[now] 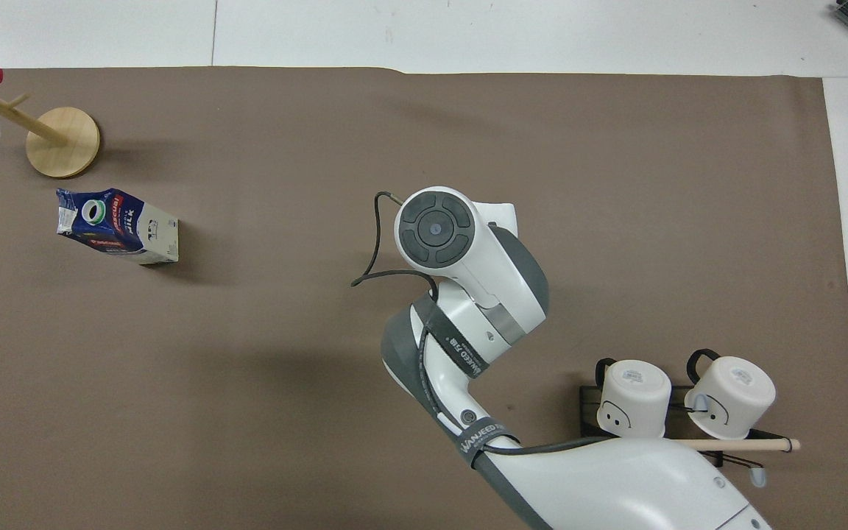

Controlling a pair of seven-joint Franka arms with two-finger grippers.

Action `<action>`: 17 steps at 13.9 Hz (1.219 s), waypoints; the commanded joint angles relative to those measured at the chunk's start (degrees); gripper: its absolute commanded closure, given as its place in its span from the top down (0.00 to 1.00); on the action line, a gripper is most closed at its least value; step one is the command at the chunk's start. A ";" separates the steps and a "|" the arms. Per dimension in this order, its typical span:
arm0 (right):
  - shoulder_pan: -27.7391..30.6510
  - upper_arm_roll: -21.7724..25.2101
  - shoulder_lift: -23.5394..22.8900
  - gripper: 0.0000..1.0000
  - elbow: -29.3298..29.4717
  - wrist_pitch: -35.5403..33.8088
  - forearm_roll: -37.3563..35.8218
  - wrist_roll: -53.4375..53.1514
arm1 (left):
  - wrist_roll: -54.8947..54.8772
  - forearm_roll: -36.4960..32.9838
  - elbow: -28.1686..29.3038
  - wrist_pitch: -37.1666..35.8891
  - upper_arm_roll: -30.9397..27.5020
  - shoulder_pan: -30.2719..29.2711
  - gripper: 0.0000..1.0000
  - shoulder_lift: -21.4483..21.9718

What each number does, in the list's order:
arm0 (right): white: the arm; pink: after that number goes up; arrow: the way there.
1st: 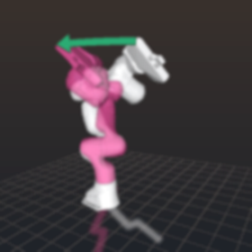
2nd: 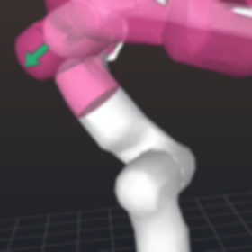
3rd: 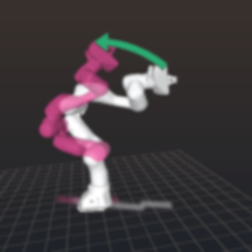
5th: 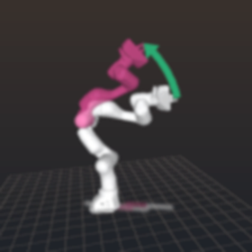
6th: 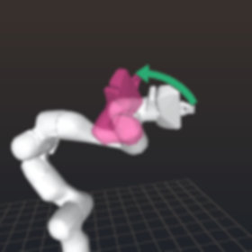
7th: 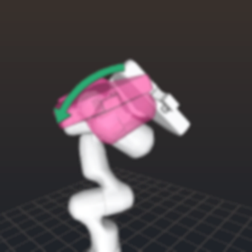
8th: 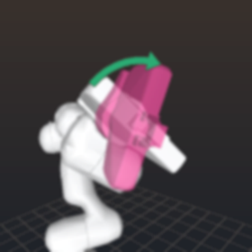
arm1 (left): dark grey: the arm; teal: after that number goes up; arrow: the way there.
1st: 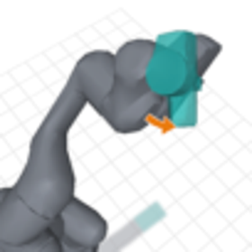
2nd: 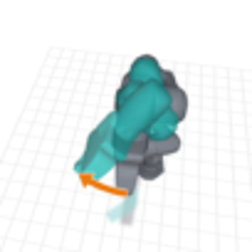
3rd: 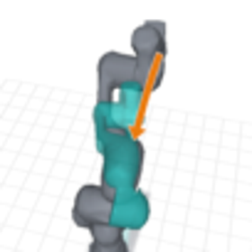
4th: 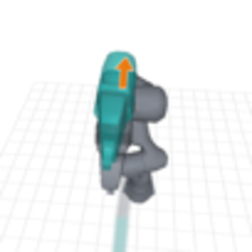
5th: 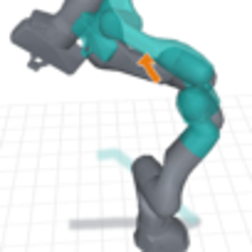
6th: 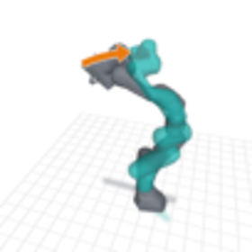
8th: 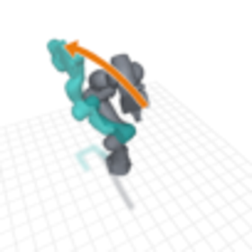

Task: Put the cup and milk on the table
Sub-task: 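Carry the white mug with the right gripper toward the table center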

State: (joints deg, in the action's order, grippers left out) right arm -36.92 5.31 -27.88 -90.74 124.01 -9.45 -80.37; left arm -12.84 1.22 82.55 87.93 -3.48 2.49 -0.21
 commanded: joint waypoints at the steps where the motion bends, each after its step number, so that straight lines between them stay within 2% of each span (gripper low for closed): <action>1: 0.09 0.05 -0.69 0.00 1.36 0.53 -1.01 -2.07 | 0.27 -0.34 0.86 -0.39 0.05 0.05 1.00 0.82; 4: -1.66 0.05 -2.00 0.00 1.01 2.02 -2.50 -2.16 | 0.27 -0.42 0.86 -0.39 0.05 0.05 1.00 0.82; 17: -1.67 0.05 -1.48 0.00 -2.60 6.42 -2.94 -0.05 | 0.10 -0.42 0.77 -0.39 0.05 0.05 1.00 0.82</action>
State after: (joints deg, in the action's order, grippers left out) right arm -38.62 5.38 -29.66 -91.17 127.61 -11.01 -80.60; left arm -12.84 1.22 82.55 87.93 -3.48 2.49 -0.21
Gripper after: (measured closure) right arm 0.956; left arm 0.000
